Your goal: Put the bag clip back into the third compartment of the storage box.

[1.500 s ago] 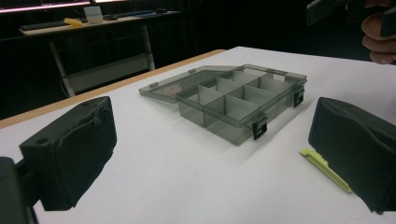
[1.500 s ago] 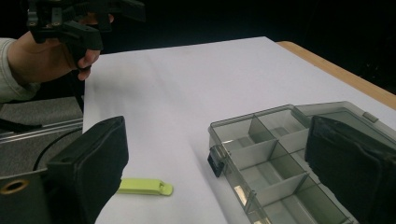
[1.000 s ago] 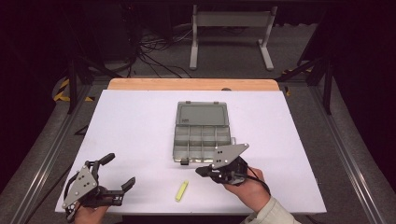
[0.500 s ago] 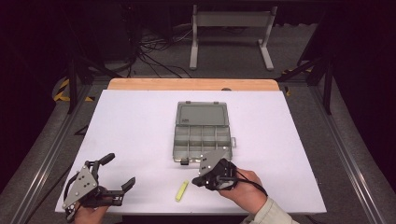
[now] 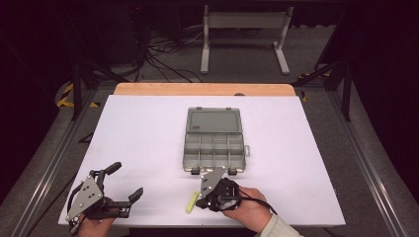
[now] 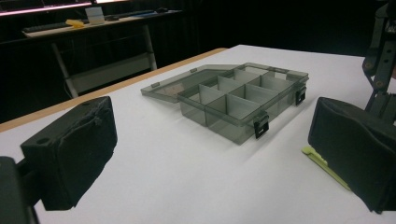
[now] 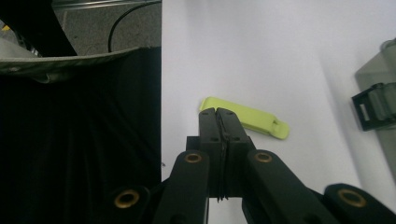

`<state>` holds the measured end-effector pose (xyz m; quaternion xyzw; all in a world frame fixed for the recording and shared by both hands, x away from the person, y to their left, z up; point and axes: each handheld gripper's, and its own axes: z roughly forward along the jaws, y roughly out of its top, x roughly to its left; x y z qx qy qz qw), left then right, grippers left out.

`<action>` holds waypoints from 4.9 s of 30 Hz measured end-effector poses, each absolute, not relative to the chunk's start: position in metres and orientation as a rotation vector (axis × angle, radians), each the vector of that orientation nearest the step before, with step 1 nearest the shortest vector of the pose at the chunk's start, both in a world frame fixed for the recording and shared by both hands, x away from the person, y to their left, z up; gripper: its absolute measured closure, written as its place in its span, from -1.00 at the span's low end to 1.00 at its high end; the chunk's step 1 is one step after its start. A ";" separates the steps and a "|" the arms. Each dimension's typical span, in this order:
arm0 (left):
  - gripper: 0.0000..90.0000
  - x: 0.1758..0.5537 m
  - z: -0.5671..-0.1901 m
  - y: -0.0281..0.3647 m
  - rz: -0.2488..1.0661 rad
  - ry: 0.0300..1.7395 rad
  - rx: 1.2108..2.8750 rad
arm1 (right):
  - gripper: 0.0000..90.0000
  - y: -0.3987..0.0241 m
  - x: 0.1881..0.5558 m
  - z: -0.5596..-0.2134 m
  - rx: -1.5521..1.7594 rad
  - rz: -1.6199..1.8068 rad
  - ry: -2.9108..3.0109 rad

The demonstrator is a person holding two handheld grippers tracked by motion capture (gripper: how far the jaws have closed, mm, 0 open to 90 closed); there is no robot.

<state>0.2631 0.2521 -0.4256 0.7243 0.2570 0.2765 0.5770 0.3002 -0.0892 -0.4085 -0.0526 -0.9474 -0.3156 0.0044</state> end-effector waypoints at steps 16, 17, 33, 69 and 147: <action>-0.96 0.264 -0.427 0.251 0.641 0.607 1.697 | 1.00 -0.073 0.297 -0.431 -0.125 -0.891 -2.990; -0.96 0.264 -0.427 0.251 0.643 0.605 1.700 | 1.00 -0.071 0.297 -0.432 -0.123 -0.884 -2.991; -0.96 0.264 -0.428 0.252 0.638 0.614 1.693 | 1.00 -0.053 0.297 -0.443 -0.109 -0.870 -3.026; -0.96 0.264 -0.427 0.252 0.635 0.600 1.696 | 1.00 -0.033 0.330 -0.448 -0.309 -0.996 -3.039; -0.97 0.265 -0.428 0.254 0.634 0.612 1.693 | 0.74 -0.049 0.337 -0.426 -0.269 -0.943 -3.094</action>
